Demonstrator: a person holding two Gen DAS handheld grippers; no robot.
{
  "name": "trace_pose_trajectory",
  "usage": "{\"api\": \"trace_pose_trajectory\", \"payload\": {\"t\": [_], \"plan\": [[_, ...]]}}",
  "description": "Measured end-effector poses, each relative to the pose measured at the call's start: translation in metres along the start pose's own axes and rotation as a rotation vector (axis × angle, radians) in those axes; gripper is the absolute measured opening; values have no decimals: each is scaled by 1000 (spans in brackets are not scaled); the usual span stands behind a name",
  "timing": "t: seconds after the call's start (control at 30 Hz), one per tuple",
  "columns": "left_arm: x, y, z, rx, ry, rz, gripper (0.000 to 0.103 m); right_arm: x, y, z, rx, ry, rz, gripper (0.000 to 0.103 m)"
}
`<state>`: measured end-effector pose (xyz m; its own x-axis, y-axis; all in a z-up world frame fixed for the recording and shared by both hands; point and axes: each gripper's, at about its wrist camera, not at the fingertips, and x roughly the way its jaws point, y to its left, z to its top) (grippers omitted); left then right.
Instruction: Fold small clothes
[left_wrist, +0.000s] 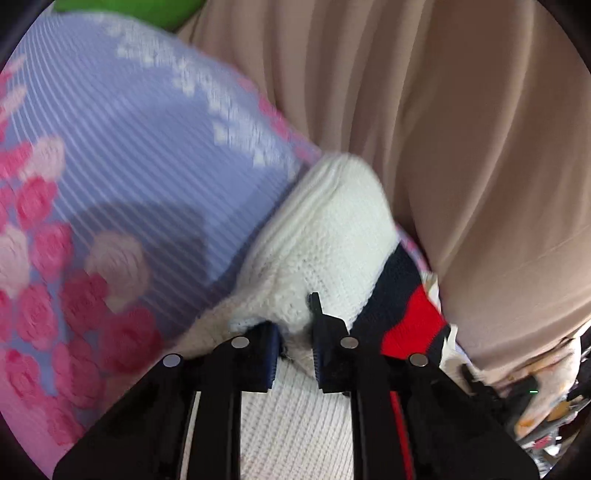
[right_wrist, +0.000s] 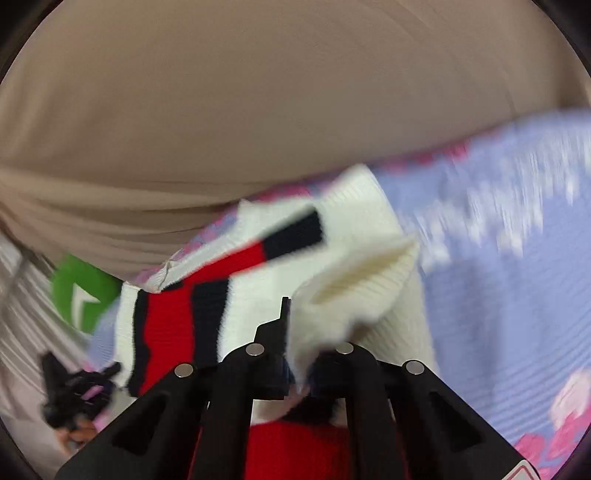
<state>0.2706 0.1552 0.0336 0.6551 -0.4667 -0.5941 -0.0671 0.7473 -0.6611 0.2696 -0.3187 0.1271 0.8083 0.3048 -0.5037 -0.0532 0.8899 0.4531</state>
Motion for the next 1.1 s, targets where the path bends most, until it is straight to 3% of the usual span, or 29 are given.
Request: {"api": "trace_pose_trajectory", "payload": {"t": [0.03, 0.07, 0.1, 0.13, 0.17, 0.23, 0.27, 0.3, 0.33, 0.37, 0.43, 0.53, 0.57, 0.6, 0.63, 0.73, 0.8, 0.9, 1.03, 1.07, 1.1], "plan": [[-12, -1, 1, 11, -46, -6, 11, -19, 22, 6, -64, -60, 114, 8], [-29, -1, 1, 26, -111, -16, 11, -51, 46, 10, -141, -155, 306, 7], [-38, 1, 4, 38, -156, -20, 10, -70, 53, 10, -173, -212, 420, 7], [-49, 1, 1, 56, -208, -4, 10, -79, 49, 12, -162, -242, 501, 5], [-52, 2, -1, 70, -228, 12, 10, -68, 31, 13, -89, -213, 505, 5], [-41, 6, -7, 104, -195, 58, 10, -18, -13, 8, 34, -70, 280, 5], [-32, 9, -9, 104, -165, 86, 10, 18, -45, -3, 88, 52, 53, 5], [-18, 11, -12, 101, -124, 106, 11, 38, -66, -14, 125, 137, -67, 5], [-4, 8, -12, 90, -84, 109, 12, 46, -85, -25, 178, 170, -78, 5], [4, 12, -16, 77, -53, 106, 12, 40, -93, -28, 208, 136, -27, 4], [-2, 11, -18, 99, -86, 94, 13, 21, -97, -29, 233, 113, -50, 6], [-2, 14, -18, 90, -82, 80, 13, -9, -94, -29, 227, 41, -220, 14], [-5, 15, -18, 83, -85, 75, 13, -19, -83, -28, 206, -1, -278, 23], [-3, 15, -20, 85, -86, 78, 13, -23, -69, -25, 159, -25, -284, 24], [-4, 14, -22, 89, -91, 83, 13, -22, -49, -20, 96, -25, -236, 25], [-3, 17, -31, 103, -99, 98, 14, 10, 21, -12, -68, 75, 8, 50], [-5, 17, -33, 109, -99, 100, 14, 42, 66, -11, -173, 121, 104, 51], [-4, 22, -31, 105, -97, 89, 14, 90, 120, -16, -296, 188, 122, 51], [14, 13, -30, 107, -98, 89, 14, 151, 158, -25, -369, 259, 110, 52], [13, 13, -31, 109, -98, 89, 14, 166, 169, -26, -383, 276, 90, 44], [11, 14, -30, 108, -99, 90, 14, 176, 173, -27, -400, 287, 78, 25]]}}
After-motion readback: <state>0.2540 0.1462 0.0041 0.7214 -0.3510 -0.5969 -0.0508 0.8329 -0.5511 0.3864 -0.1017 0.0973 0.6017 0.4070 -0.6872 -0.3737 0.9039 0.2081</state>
